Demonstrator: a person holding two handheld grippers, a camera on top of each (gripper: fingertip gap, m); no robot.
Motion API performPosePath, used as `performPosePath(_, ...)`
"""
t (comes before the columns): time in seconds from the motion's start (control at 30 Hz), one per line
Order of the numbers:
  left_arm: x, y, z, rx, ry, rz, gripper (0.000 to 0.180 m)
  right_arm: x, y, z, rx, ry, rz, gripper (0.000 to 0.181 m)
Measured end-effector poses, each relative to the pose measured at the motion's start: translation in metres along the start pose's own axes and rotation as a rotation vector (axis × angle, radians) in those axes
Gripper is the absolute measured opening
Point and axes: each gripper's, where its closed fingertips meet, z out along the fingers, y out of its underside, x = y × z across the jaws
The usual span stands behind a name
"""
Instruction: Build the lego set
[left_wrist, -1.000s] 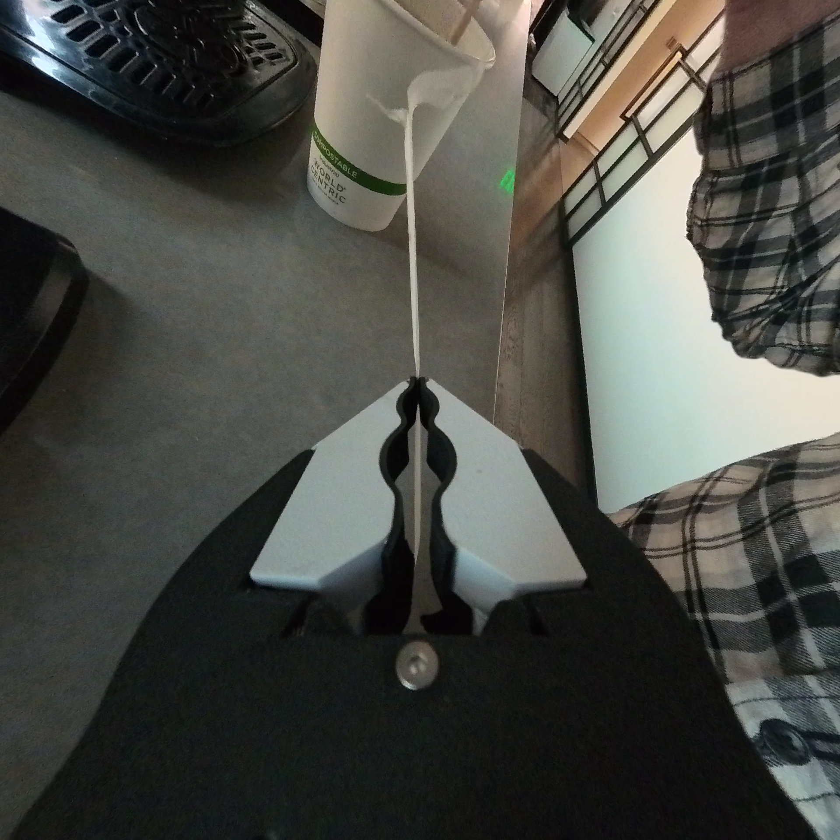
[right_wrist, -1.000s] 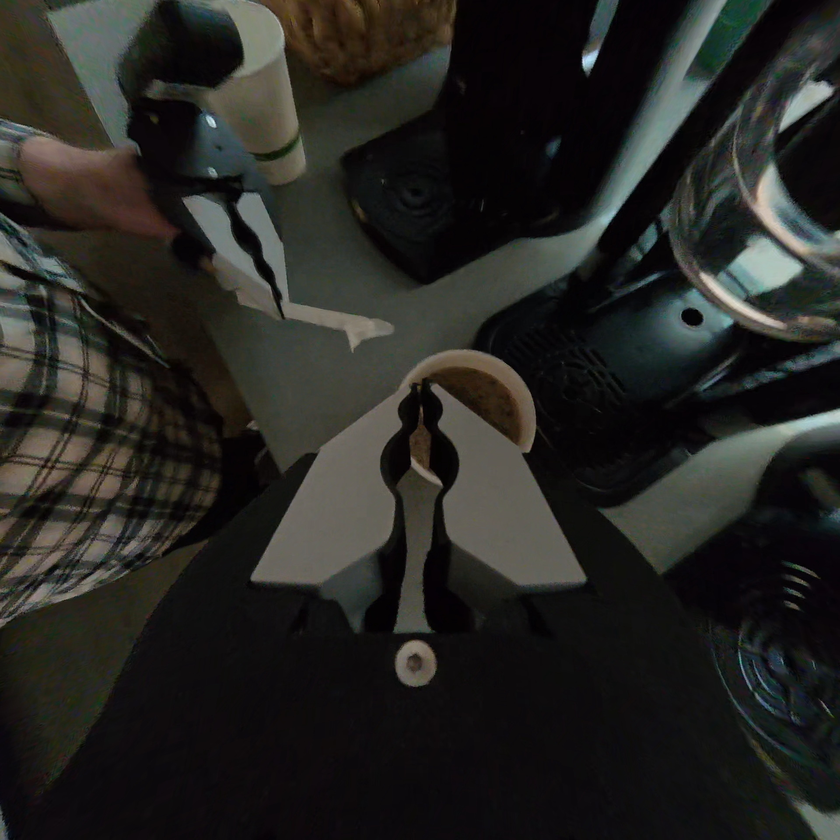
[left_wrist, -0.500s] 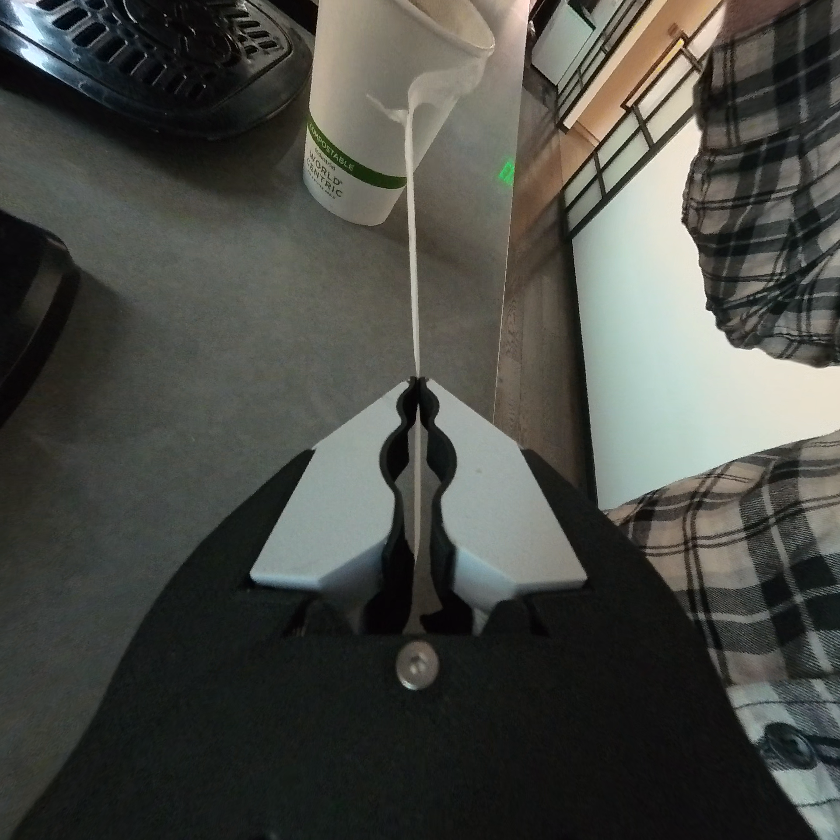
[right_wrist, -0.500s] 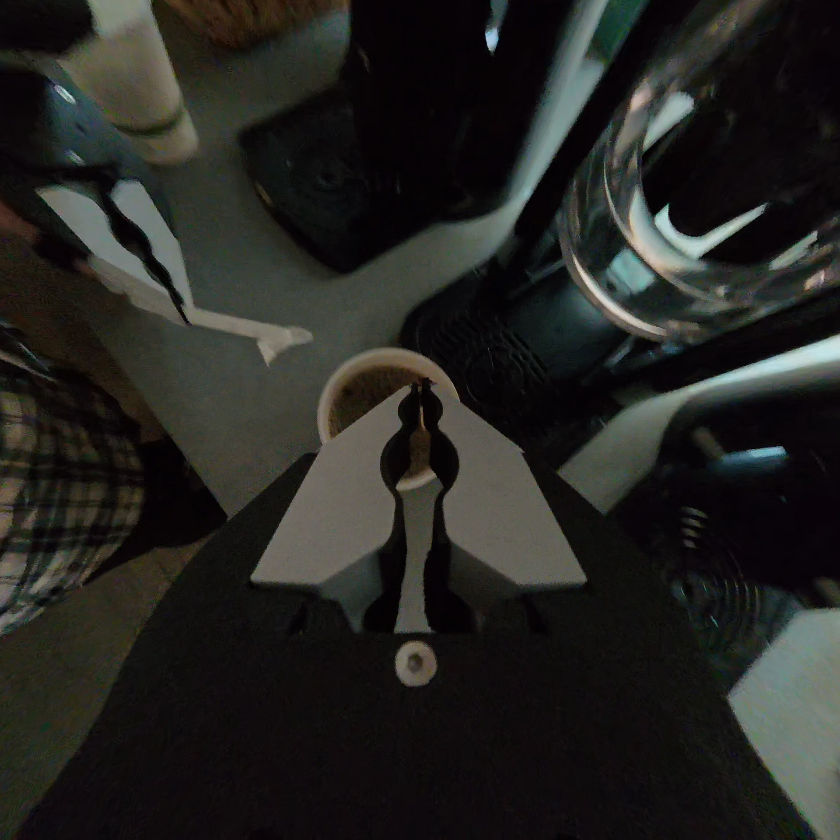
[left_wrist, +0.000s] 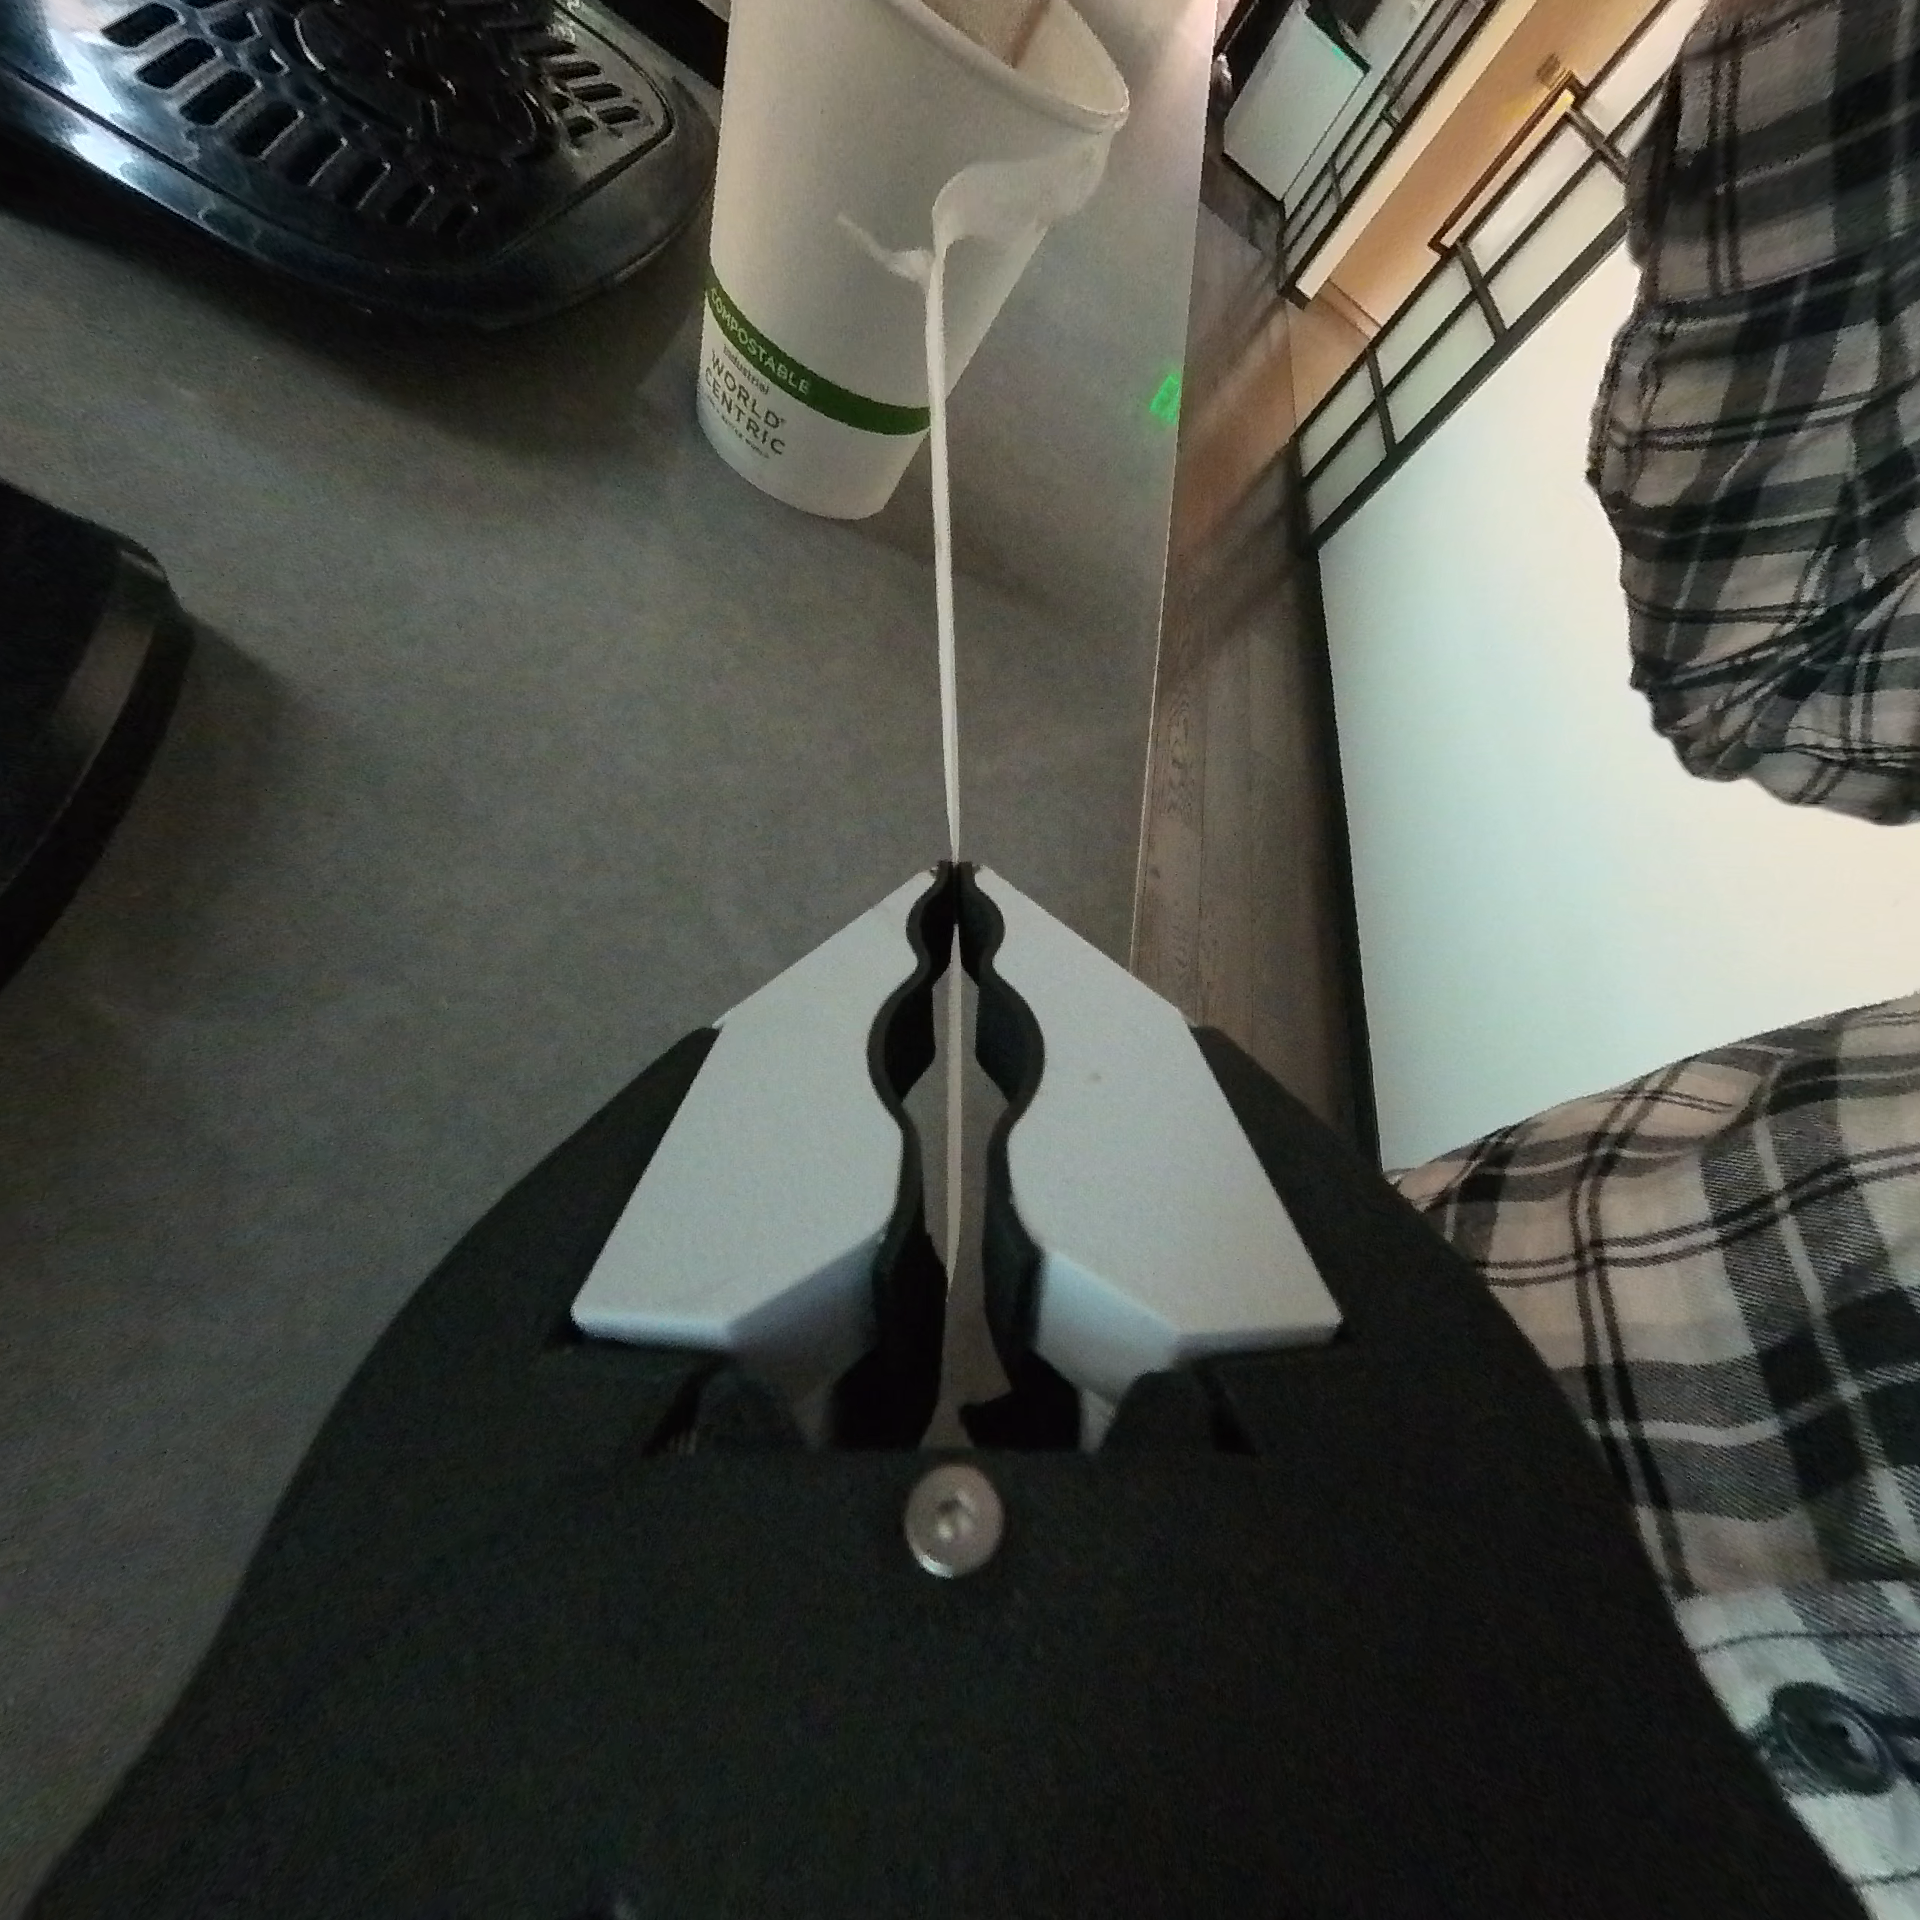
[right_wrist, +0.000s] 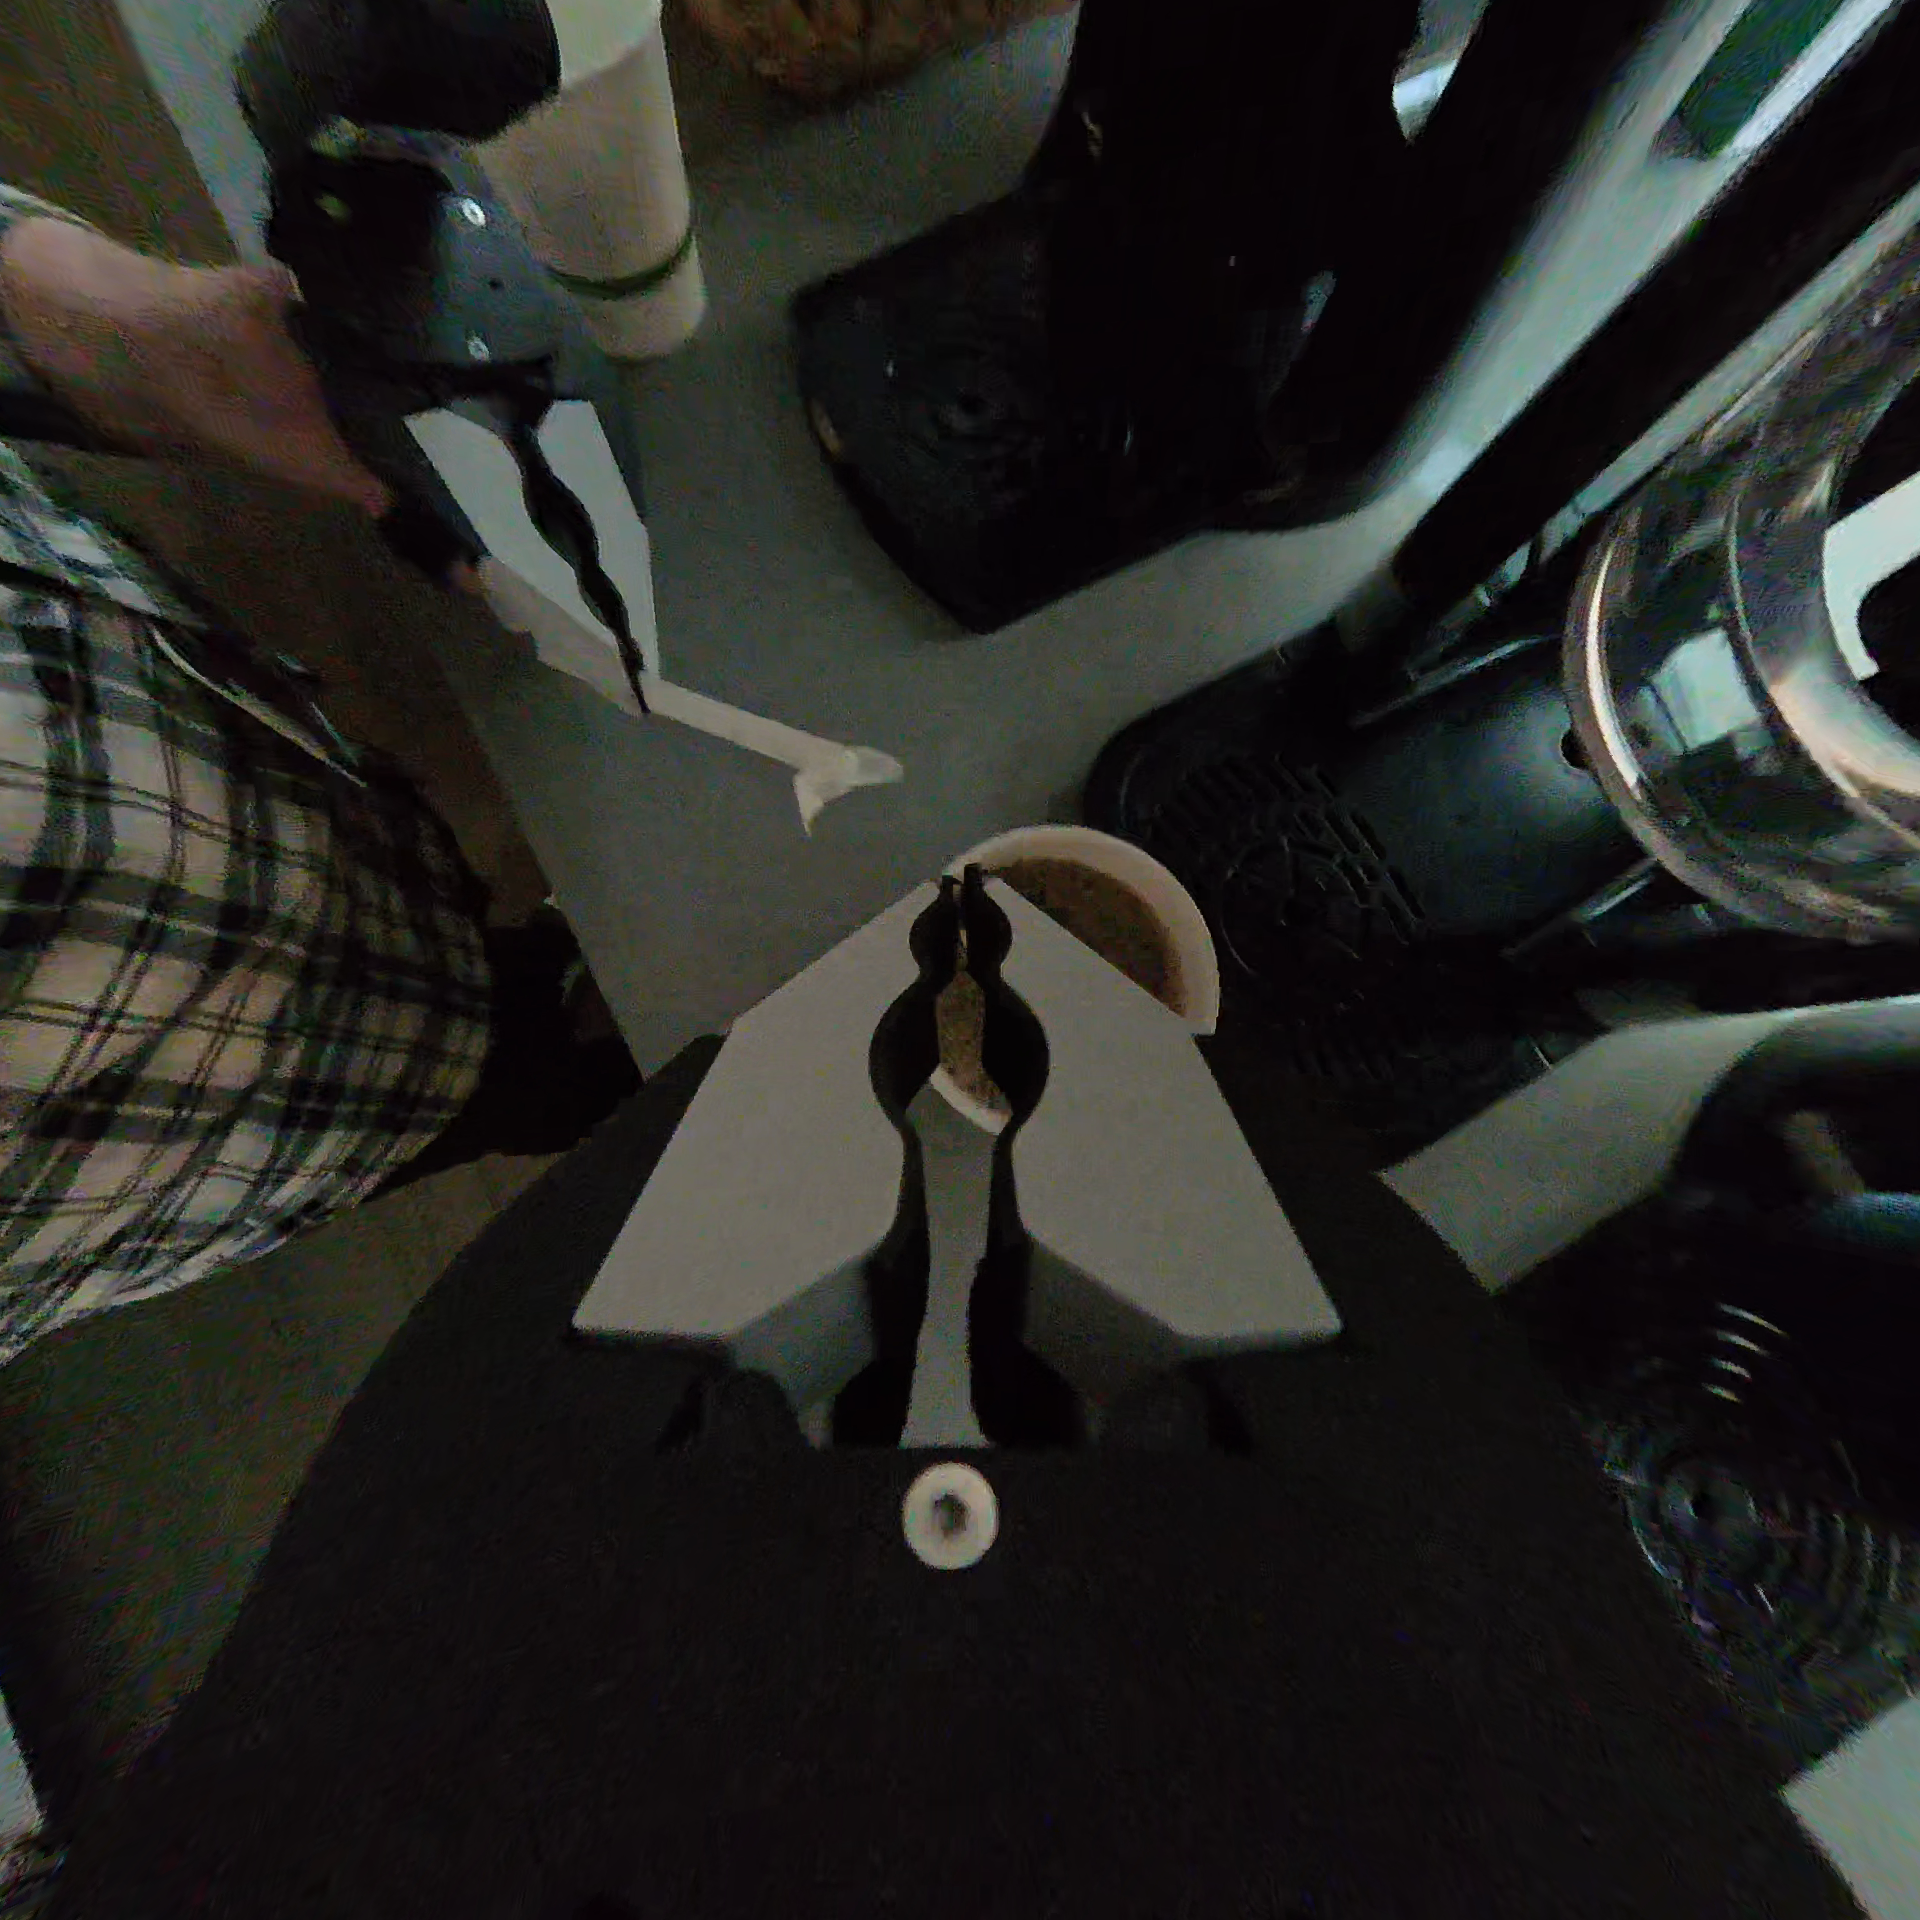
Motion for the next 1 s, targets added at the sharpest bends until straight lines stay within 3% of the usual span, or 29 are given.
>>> performPosePath(0.1,0.000,0.001,0.001,-0.009,0.003,0.000,0.000,0.020,-0.008,0.004,0.025,0.106,0.005,0.000)
performPosePath(0.17,0.000,0.001,0.001,-0.011,0.001,0.000,0.000,0.036,0.010,-0.001,-0.066,0.184,0.031,0.000)
performPosePath(0.33,-0.001,0.001,0.001,-0.009,0.000,-0.005,0.000,-0.005,-0.008,0.000,0.037,-0.058,0.009,0.000)
performPosePath(0.4,-0.001,0.001,0.002,-0.013,0.002,-0.006,0.000,0.013,-0.014,0.001,0.059,0.028,0.018,0.000)
performPosePath(0.47,-0.001,0.001,0.002,-0.012,0.003,-0.007,0.000,0.038,0.006,-0.003,-0.058,0.154,0.019,0.000)
performPosePath(0.5,-0.001,0.001,0.001,-0.009,0.002,-0.007,0.000,0.037,0.014,-0.006,-0.097,0.145,0.028,0.000)
performPosePath(0.6,-0.001,0.000,0.001,-0.005,-0.001,-0.008,0.000,0.005,0.003,-0.009,-0.010,-0.042,0.012,0.000)
performPosePath(0.7,-0.001,0.001,0.002,-0.013,0.000,-0.008,0.000,0.021,-0.012,-0.006,0.069,0.033,0.028,0.000)
performPosePath(0.77,-0.001,0.002,0.002,-0.016,0.000,-0.009,0.000,0.043,0.010,-0.005,-0.058,0.145,0.035,0.000)
performPosePath(0.9,-0.002,0.001,0.002,-0.013,-0.004,-0.009,0.000,0.005,-0.002,-0.015,0.025,-0.067,0.033,0.000)
performPosePath(1.0,-0.001,0.002,0.003,-0.021,-0.001,-0.009,0.000,0.028,-0.013,-0.008,0.064,0.047,0.052,0.000)
